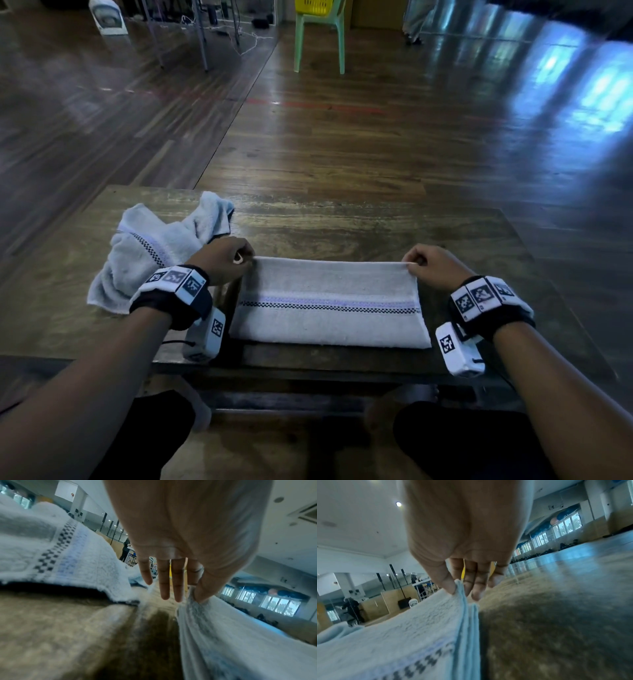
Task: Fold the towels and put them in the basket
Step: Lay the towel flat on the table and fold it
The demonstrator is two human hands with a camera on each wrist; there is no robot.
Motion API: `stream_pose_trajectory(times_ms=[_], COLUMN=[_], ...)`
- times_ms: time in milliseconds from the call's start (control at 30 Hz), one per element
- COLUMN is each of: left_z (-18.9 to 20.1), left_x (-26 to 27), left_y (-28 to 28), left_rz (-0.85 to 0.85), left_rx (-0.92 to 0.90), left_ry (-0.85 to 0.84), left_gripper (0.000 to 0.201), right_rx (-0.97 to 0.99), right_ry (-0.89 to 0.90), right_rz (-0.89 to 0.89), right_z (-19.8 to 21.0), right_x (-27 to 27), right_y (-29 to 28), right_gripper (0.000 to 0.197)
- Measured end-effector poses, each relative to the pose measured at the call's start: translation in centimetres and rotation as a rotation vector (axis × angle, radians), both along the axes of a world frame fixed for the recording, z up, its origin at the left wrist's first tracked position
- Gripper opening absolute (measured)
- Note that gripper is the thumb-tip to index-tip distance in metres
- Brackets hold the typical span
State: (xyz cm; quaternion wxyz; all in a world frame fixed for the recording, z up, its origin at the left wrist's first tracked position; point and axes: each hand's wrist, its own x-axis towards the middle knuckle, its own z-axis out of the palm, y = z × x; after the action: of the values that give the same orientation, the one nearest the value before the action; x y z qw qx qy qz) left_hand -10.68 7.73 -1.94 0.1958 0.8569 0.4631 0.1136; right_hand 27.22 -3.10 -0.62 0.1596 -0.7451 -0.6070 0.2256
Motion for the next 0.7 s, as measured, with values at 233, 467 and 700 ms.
stream_pose_trajectory(times_ms=[233,467,700], left_z=[-1.4,-1.5,-1.6], left_x=[1.0,1.3,1.2], left_y=[0.9,1.2,1.5], left_rz=[0.007,0.007,0.023], left_rx=[0.005,-0.016,-0.044], left_ry=[0.16,0.169,0.261], left_gripper=[0.014,0.014,0.02], right_rx=[-0.111,-0.099,-0.101], right_ry=[-0.087,-0.121,-0.105], right_rz=[-0.019,-0.007,-0.052], right_z=[-2.0,-2.0,-2.2], right_x=[-0.1,-0.1,-0.4], right_y=[0.7,0.8,1.0], right_gripper=[0.014,0.007,0.015])
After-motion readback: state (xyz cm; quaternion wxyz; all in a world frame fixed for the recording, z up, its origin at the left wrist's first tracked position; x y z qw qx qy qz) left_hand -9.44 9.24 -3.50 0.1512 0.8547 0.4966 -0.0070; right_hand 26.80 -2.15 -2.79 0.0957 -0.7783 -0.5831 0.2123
